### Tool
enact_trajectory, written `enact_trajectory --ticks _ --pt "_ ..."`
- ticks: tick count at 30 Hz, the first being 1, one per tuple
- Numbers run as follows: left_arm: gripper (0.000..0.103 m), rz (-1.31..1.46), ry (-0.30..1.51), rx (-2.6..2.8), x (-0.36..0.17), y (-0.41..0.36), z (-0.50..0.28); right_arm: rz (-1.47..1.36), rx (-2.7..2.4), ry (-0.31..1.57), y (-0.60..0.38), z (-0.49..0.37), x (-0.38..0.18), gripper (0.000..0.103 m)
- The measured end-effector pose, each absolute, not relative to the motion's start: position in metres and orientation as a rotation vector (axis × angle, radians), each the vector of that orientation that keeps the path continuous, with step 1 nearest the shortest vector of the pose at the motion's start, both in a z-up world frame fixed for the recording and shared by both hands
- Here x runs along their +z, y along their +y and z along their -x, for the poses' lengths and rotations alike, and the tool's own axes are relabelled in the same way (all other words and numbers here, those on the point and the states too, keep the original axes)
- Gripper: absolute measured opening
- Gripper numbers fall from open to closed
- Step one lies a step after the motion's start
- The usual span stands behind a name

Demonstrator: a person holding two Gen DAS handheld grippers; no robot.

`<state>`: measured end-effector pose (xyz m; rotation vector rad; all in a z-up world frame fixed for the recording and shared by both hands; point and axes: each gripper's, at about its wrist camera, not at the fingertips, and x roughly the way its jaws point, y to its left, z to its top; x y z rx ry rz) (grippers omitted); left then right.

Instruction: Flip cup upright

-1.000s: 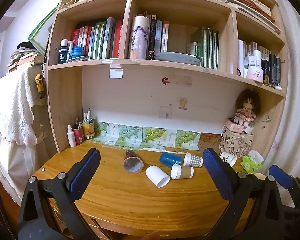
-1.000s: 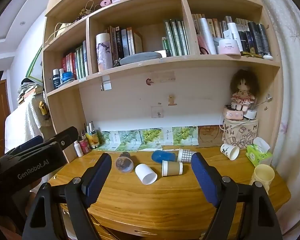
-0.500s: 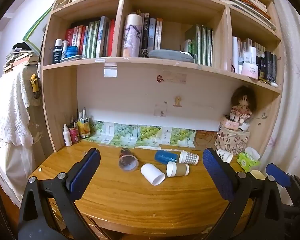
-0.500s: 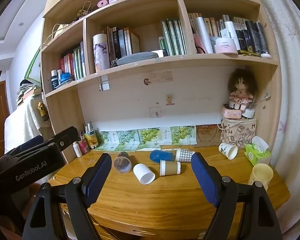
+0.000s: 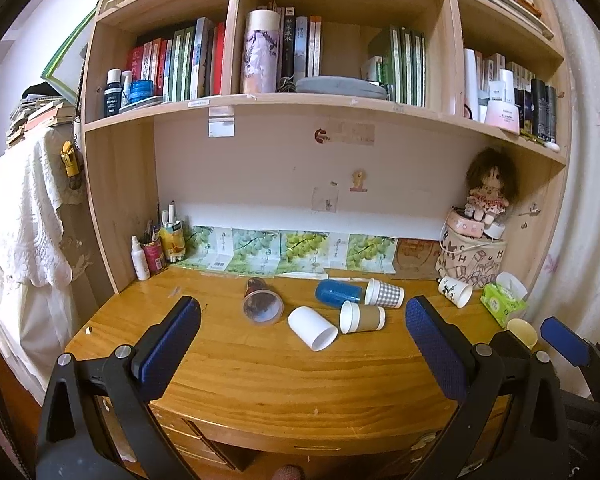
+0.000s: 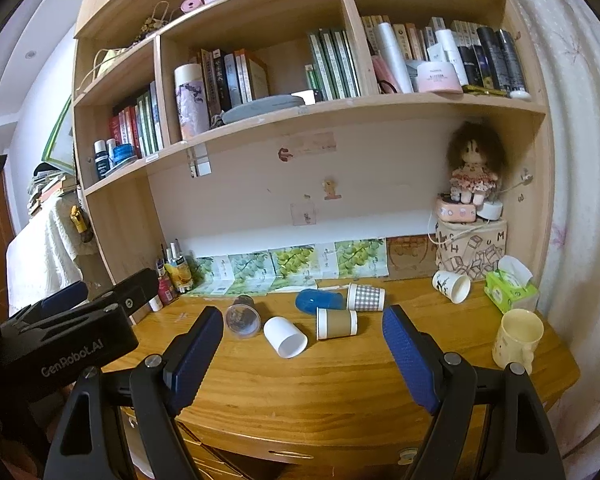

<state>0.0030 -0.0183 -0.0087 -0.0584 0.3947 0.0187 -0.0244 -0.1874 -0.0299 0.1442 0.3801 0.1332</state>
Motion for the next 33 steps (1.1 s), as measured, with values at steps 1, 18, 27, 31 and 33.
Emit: enact_trajectory --ticks 1,18,27,31,33 --pt "0.102 0.061 0.398 0.017 -0.009 -0.017 -0.004 -0.146 0.131 0.390 -0.188 0.023 -0.031 0.083" --pt "0.102 0.076 0.485 -0.027 -0.022 -0.015 -0.065 -0.182 0.128 0.493 -0.195 -0.040 -0.045 0.083" --pt "0.102 0.018 0.522 -0.099 -0.026 -0.026 -0.129 -0.223 0.135 0.576 -0.204 -0.105 -0.058 0.083" --pt "0.102 -0.004 0.557 -0.154 -0.028 -0.031 -0.164 -0.267 0.143 0.627 -0.212 -0.140 -0.065 0.083" --pt "0.102 -0.019 0.575 -0.178 -0.029 -0.034 -0.181 -0.287 0.141 0.652 -0.214 -0.157 -0.068 0.083"
